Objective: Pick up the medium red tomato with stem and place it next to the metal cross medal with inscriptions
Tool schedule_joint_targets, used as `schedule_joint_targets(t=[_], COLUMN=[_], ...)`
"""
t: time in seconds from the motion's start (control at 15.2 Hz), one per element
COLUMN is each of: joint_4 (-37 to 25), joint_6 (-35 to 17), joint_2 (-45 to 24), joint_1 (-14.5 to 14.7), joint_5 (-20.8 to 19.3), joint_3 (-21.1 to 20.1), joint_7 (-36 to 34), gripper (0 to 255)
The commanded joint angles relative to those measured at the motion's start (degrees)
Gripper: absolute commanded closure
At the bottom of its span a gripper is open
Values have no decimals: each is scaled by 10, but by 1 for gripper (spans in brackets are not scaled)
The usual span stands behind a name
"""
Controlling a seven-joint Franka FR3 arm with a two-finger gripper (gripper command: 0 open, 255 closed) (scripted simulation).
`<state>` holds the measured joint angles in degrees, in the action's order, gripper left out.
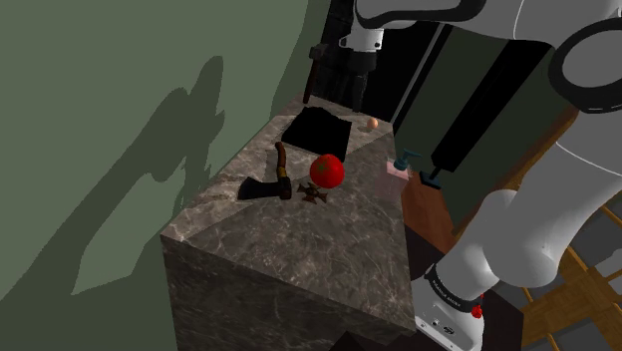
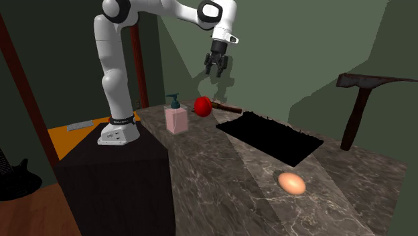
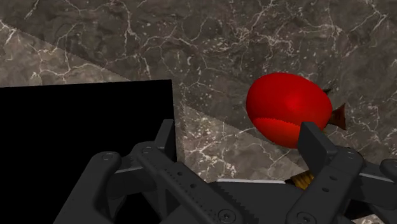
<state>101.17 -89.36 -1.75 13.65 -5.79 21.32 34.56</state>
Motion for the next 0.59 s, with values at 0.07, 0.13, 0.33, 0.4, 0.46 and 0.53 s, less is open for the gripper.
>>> schedule_joint_targets(t=[0.07,0.13,0.33,0.4,0.46,0.53], joint_4=[33,43,75,75,75,75], joint_6=[-36,-44,-71,-72,-71,-71], joint_2=[9,11,15,16,15,15], joint_1=[-7,-7,-7,-7,-7,-7], joint_5=[28,28,26,26,26,26], joint_3=[6,6,6,6,6,6], joint_7=[-1,-1,-3,-3,-3,-3], gripper=[0,0,0,0,0,0])
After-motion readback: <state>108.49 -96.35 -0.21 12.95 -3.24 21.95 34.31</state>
